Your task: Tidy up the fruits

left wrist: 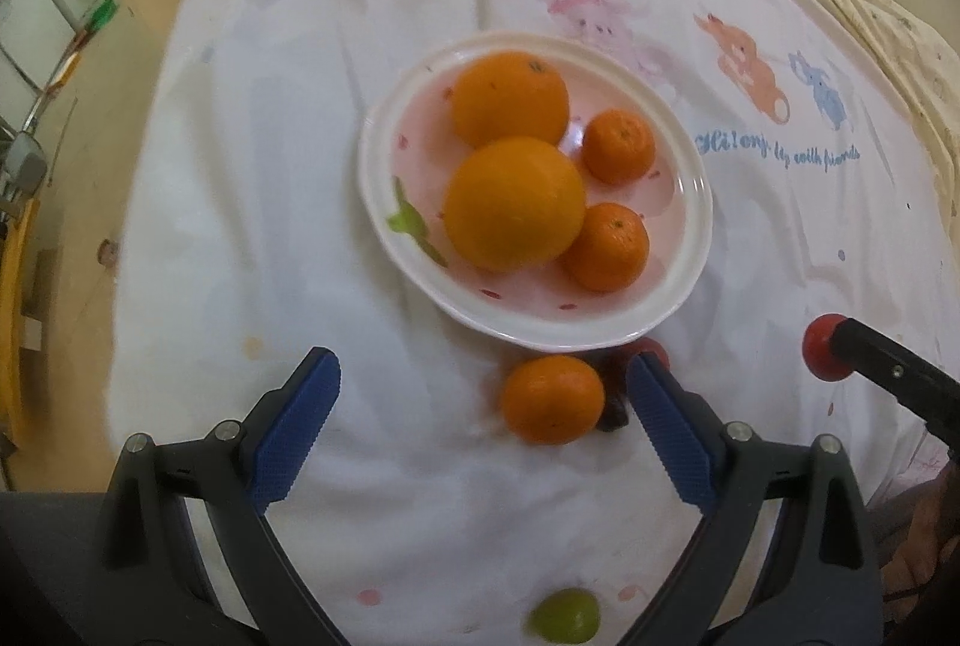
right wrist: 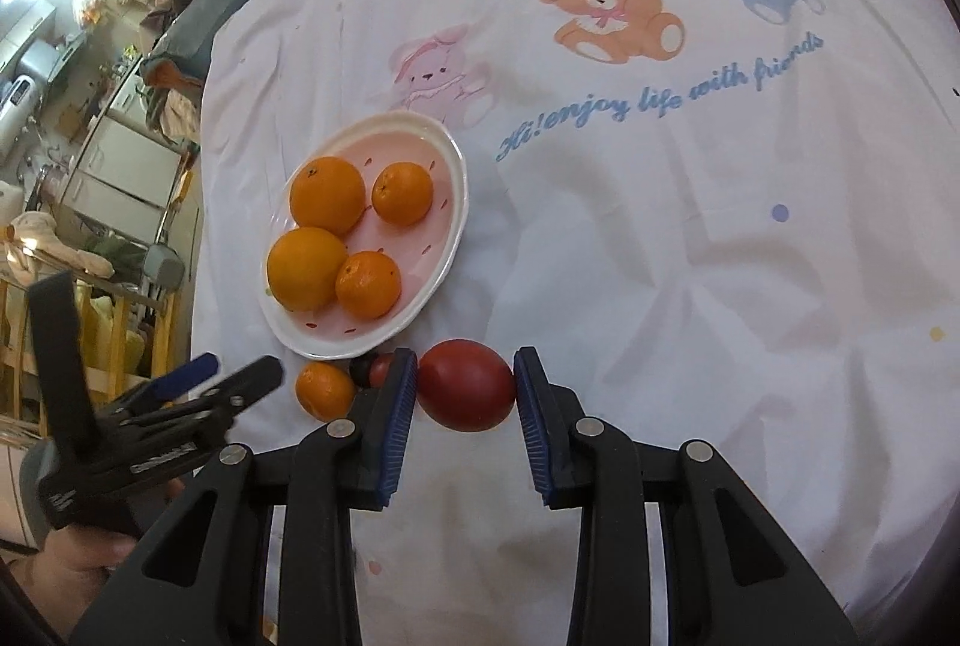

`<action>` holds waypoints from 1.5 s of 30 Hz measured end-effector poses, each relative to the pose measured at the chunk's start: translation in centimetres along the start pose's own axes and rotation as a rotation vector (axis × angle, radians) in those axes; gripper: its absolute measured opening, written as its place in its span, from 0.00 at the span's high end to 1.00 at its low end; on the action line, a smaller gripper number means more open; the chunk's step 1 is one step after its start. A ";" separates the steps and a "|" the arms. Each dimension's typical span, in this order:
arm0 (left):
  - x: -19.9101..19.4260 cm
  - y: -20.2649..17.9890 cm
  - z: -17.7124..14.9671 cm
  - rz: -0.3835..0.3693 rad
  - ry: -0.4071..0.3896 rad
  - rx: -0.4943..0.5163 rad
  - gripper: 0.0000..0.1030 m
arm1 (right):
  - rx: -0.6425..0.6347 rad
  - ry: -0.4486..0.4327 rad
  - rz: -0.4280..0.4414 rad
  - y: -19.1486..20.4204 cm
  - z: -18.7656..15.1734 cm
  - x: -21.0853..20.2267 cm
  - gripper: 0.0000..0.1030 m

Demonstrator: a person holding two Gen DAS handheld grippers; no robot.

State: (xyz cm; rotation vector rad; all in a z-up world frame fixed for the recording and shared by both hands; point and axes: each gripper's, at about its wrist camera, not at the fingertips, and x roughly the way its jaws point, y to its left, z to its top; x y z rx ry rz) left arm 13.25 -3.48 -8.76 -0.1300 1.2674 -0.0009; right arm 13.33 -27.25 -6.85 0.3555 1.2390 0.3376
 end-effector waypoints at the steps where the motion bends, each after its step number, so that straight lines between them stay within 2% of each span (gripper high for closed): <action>1: 0.3 -0.2 0.0 0.001 0.005 0.002 0.10 | 0.005 0.000 0.002 -0.1 0.0 0.1 0.66; 6: 1.7 -0.9 0.1 -0.036 0.048 0.006 0.33 | 0.021 -0.003 0.009 -0.8 0.0 -0.1 0.66; 10: 2.4 -0.9 0.1 -0.071 0.076 -0.016 0.59 | 0.025 -0.004 0.013 -1.0 0.1 0.0 0.66; 12: 2.5 -0.8 0.2 -0.089 0.082 -0.031 0.61 | 0.026 -0.002 0.016 -0.9 0.1 0.1 0.66; 14: 2.5 -0.7 0.2 -0.110 0.082 -0.040 0.73 | 0.023 -0.001 0.017 -0.8 0.1 0.2 0.66; 20: 2.0 -0.9 0.1 -0.122 0.097 -0.028 0.75 | 0.021 0.000 0.011 -0.8 0.0 0.3 0.66; 27: 0.7 -0.7 0.0 -0.123 0.061 -0.012 0.76 | 0.026 0.008 0.006 -0.6 0.2 0.4 0.66; 30: 0.4 -0.4 -0.2 -0.115 0.054 -0.015 0.76 | 0.000 -0.013 0.016 0.3 0.3 -0.1 0.66; 45: -1.9 1.8 -1.1 -0.063 -0.006 -0.026 0.78 | -0.021 -0.010 -0.006 1.5 0.0 -0.6 0.66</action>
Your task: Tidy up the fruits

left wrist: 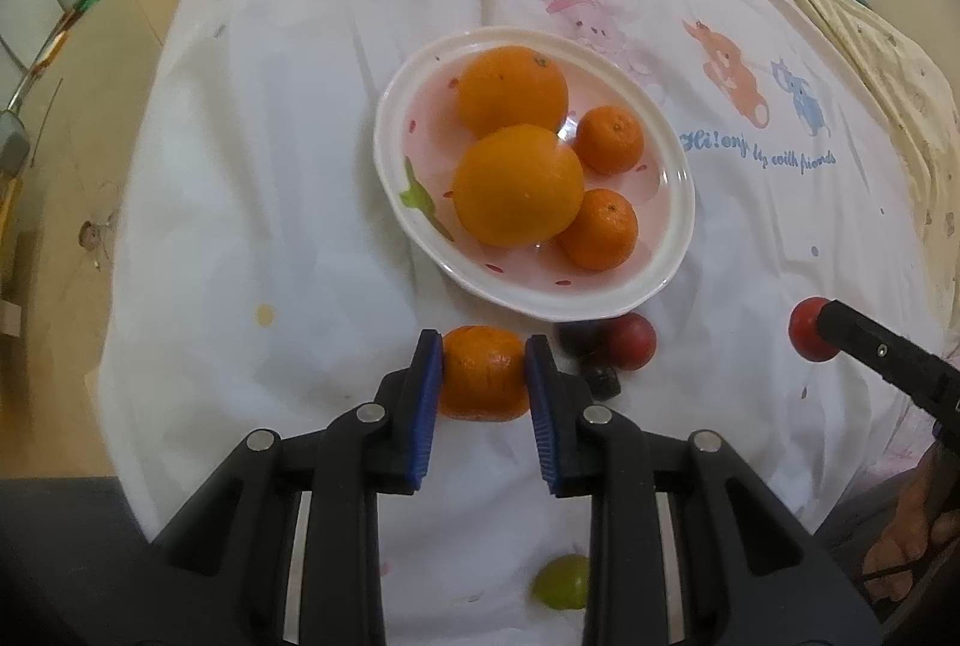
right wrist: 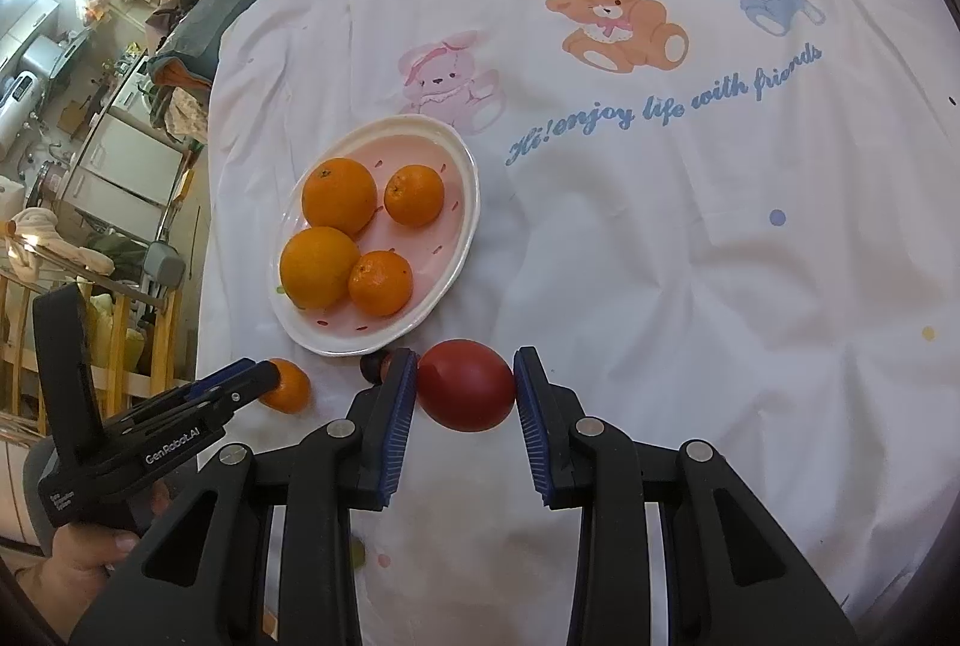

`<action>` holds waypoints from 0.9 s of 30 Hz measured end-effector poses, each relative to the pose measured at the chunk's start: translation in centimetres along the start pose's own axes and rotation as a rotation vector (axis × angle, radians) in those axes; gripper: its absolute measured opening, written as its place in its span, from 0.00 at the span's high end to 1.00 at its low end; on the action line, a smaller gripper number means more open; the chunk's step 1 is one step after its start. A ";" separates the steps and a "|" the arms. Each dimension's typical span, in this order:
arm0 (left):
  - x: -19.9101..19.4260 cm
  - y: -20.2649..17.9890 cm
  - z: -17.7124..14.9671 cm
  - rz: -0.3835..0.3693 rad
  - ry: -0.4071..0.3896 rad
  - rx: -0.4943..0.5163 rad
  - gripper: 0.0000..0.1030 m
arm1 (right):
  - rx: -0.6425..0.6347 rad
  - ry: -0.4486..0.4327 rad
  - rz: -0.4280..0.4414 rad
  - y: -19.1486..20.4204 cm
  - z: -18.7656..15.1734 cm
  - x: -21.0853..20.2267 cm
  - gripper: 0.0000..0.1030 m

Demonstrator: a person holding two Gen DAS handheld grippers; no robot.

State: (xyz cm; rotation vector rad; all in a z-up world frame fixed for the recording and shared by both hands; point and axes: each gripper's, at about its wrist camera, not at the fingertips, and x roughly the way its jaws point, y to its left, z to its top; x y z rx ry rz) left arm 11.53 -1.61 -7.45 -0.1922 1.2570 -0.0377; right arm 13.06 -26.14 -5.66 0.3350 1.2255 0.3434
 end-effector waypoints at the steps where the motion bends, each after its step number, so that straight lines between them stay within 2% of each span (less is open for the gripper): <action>1: -0.3 0.1 -0.1 0.007 -0.010 0.006 1.00 | -0.002 -0.003 0.001 0.1 0.0 -0.2 0.66; 5: -1.2 0.5 0.0 0.005 -0.022 0.001 0.99 | -0.011 -0.016 0.009 0.7 -0.1 -0.9 0.66; 11: -0.4 1.3 0.1 0.000 0.009 -0.034 0.99 | -0.031 -0.026 0.012 1.4 -0.2 -1.3 0.66; 15: -0.9 1.4 0.1 -0.011 -0.012 -0.043 0.99 | -0.018 -0.030 0.014 1.0 -0.2 -1.5 0.66; 19: -1.6 2.3 0.4 -0.058 -0.036 -0.089 0.99 | 0.004 -0.029 0.019 0.5 -0.1 -1.5 0.66; 21: -1.6 2.9 0.5 -0.065 -0.037 -0.116 0.91 | 0.003 -0.038 0.035 0.6 0.0 -1.7 0.66; 22: -1.5 3.4 0.5 -0.060 -0.027 -0.146 0.72 | -0.006 -0.046 0.038 0.7 0.0 -1.8 0.66; 23: -1.4 3.7 0.5 -0.056 -0.020 -0.166 0.46 | -0.011 -0.047 0.038 0.8 0.0 -1.8 0.66; 24: -1.3 4.1 0.4 -0.049 -0.020 -0.188 0.38 | -0.008 -0.040 0.041 0.8 0.0 -1.6 0.66; 27: -1.0 4.4 0.2 -0.042 -0.030 -0.210 0.35 | -0.015 -0.031 0.040 1.0 0.1 -1.1 0.66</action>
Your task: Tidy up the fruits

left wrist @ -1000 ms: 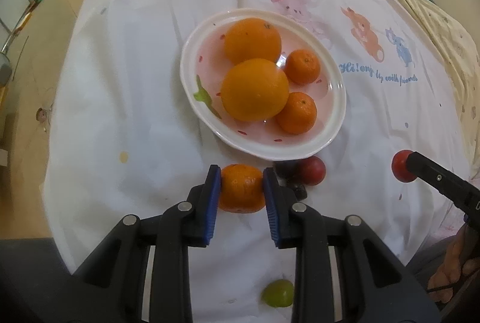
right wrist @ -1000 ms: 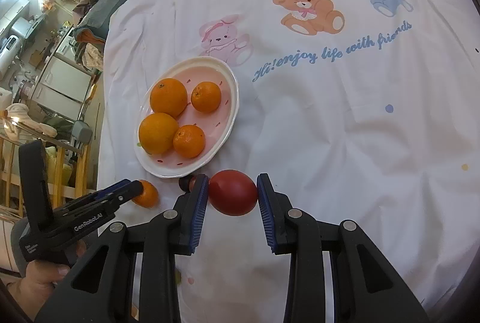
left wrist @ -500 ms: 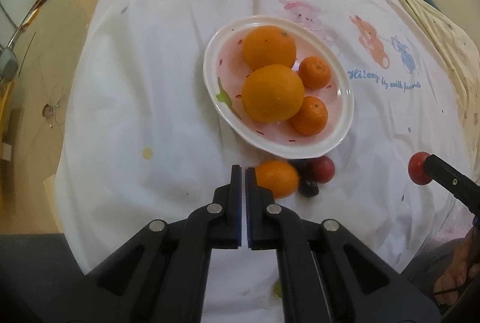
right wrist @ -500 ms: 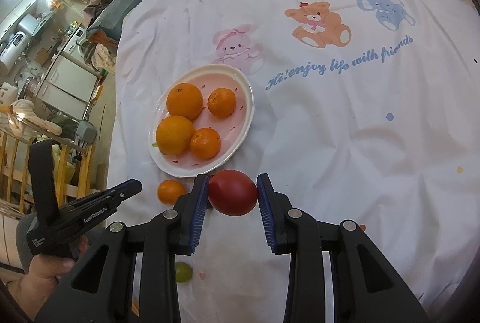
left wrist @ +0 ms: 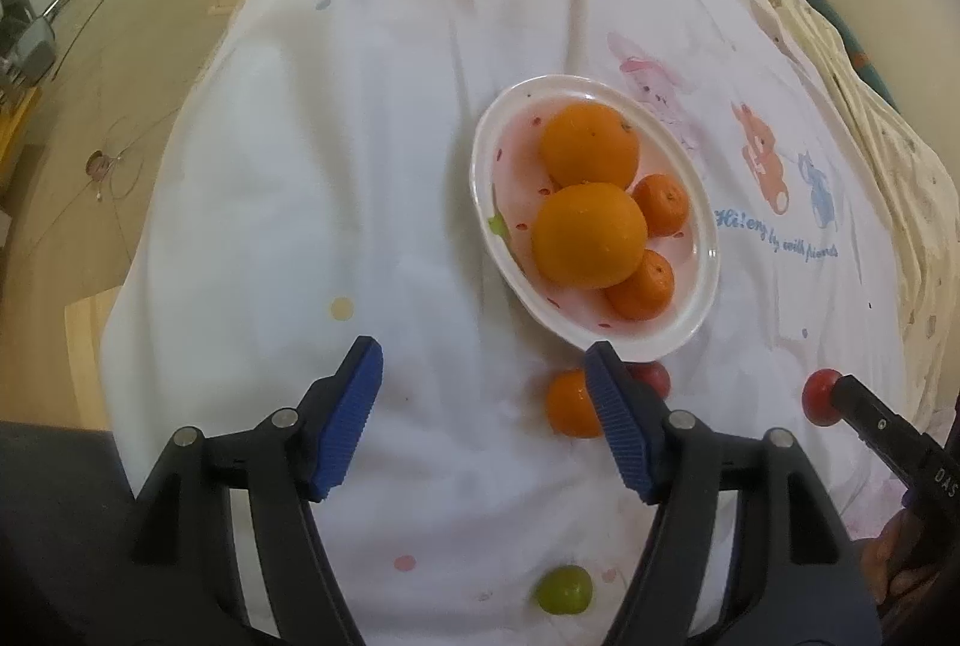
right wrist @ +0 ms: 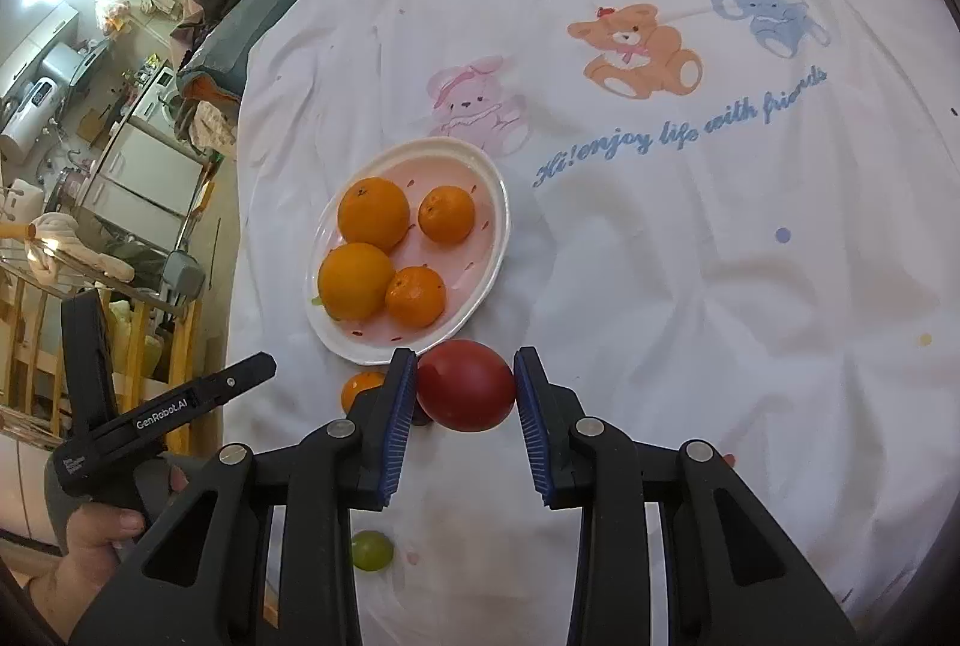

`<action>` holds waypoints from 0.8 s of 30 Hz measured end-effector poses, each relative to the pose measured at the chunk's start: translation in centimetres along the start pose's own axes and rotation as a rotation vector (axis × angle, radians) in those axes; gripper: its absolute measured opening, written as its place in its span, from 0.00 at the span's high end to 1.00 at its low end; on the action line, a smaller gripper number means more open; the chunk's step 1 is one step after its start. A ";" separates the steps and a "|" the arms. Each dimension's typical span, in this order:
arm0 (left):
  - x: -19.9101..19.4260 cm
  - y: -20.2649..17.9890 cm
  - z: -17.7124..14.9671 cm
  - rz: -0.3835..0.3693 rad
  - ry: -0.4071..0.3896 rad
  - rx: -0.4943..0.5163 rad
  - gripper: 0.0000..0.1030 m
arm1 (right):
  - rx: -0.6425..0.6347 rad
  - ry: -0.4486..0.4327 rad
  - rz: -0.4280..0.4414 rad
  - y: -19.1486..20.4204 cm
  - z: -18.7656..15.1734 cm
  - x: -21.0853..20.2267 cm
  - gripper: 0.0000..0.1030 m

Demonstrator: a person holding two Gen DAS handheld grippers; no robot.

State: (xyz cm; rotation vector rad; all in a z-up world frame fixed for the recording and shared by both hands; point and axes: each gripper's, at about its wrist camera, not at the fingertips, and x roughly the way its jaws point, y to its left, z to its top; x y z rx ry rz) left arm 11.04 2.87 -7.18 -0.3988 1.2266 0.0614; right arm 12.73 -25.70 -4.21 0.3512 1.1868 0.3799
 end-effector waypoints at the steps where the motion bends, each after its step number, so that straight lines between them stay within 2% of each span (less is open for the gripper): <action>1: 0.5 -0.2 -0.1 -0.006 0.025 0.008 0.36 | 0.000 0.003 -0.003 0.0 0.0 0.1 0.66; 6: 2.6 -2.9 -1.3 -0.084 0.108 0.071 0.36 | 0.004 0.015 -0.010 -0.2 -0.1 0.6 0.66; 10: 4.7 -5.1 -1.8 -0.088 0.157 0.118 0.36 | 0.014 0.022 -0.020 -0.6 -0.2 0.7 0.66; 12: 5.6 -5.4 -2.0 -0.077 0.182 0.119 0.42 | 0.020 0.025 -0.028 -0.9 -0.3 0.7 0.66; 14: 6.4 -5.5 -2.2 -0.078 0.214 0.108 0.63 | 0.022 0.025 -0.031 -1.0 -0.3 0.7 0.66; 15: 6.6 -5.4 -2.2 -0.072 0.222 0.105 0.63 | 0.021 0.024 -0.031 -1.1 -0.3 0.6 0.66; 17: 6.3 -5.3 -2.2 -0.081 0.211 0.112 0.65 | 0.019 0.022 -0.029 -1.0 -0.3 0.5 0.66; 24: 3.4 -5.1 -2.1 -0.027 0.129 0.157 0.67 | -0.005 0.011 -0.014 -0.1 -0.2 0.0 0.66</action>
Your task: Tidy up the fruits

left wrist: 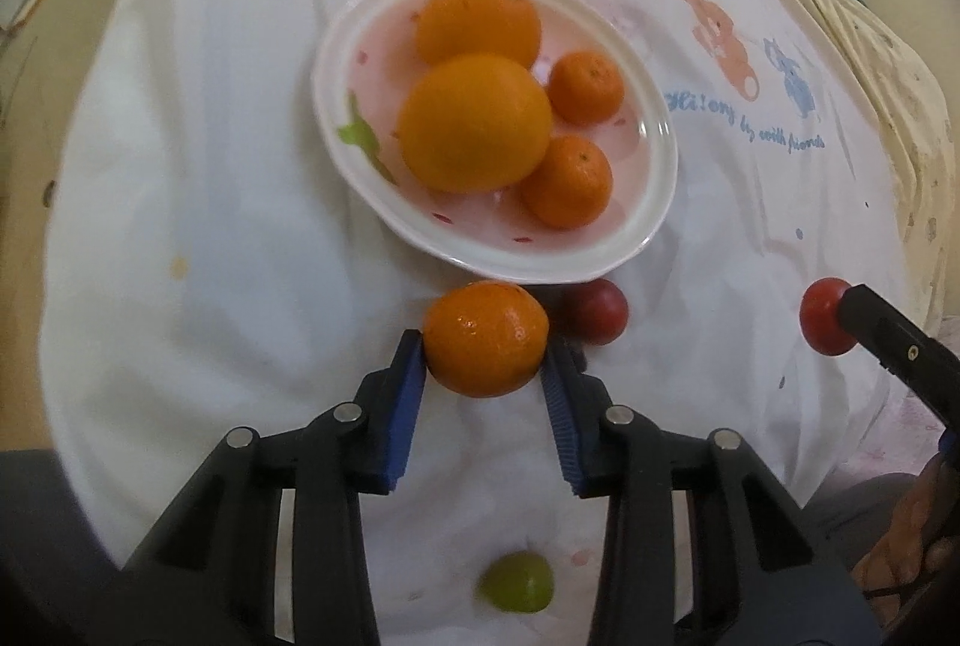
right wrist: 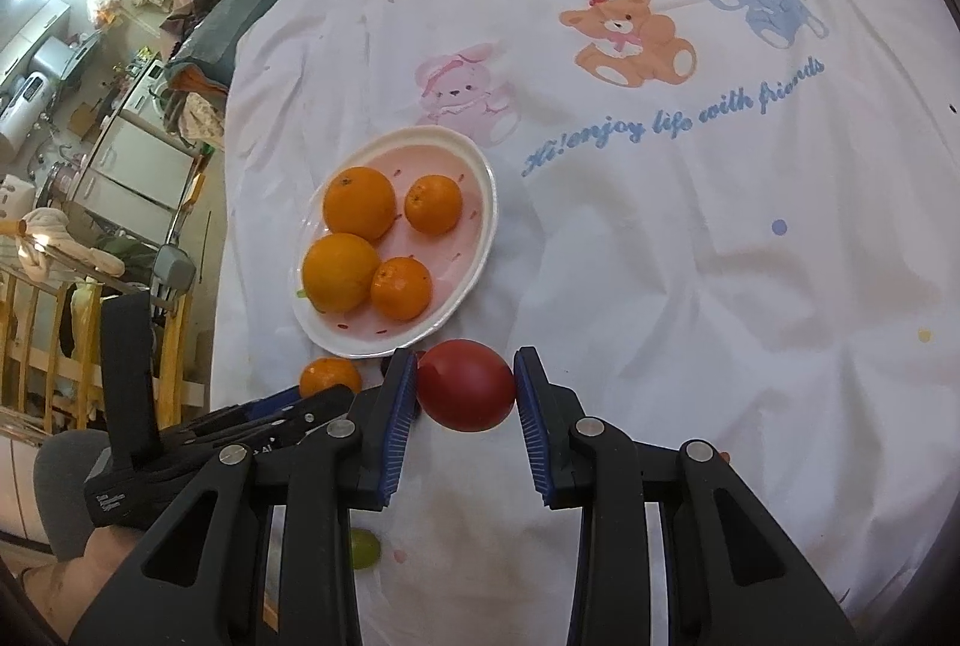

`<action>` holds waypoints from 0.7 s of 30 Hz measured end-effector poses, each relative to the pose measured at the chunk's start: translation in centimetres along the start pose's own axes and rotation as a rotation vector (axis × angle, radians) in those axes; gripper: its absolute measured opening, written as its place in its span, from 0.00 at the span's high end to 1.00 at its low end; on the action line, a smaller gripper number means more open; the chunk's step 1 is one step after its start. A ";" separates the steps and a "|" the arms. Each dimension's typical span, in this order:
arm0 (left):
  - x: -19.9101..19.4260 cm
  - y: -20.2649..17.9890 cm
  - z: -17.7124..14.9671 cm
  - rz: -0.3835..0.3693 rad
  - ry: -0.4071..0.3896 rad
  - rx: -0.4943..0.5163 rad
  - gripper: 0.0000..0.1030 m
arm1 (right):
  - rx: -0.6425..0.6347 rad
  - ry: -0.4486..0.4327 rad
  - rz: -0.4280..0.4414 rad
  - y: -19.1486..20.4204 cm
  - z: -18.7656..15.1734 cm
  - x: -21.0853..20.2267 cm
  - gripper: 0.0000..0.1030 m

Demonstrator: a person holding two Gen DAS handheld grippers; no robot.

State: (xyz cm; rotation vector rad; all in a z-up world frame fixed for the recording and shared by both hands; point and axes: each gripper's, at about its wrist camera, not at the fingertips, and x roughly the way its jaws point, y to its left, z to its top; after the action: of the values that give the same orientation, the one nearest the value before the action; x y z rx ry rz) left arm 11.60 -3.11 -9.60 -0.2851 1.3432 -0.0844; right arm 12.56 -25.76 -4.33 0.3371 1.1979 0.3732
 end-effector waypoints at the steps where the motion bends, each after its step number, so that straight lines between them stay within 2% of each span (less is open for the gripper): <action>1: -0.5 0.1 -0.1 0.011 -0.009 0.001 0.67 | -0.002 -0.003 0.001 0.1 0.0 -0.1 0.66; 6: -3.6 1.0 0.0 0.041 -0.067 0.008 0.67 | -0.003 -0.036 0.023 0.7 0.2 -1.3 0.66; 11: -7.2 1.6 1.4 0.046 -0.142 0.023 0.67 | -0.013 -0.080 0.060 1.9 1.0 -2.6 0.66; 21: -10.1 1.3 5.7 0.085 -0.225 0.081 0.67 | -0.074 -0.168 0.088 4.5 4.7 -3.8 0.66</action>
State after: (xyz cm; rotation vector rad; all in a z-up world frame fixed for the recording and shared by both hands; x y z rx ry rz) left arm 14.64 1.28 0.74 -0.1637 1.1242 -0.0344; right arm 15.30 -23.70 2.34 0.3505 1.0041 0.4557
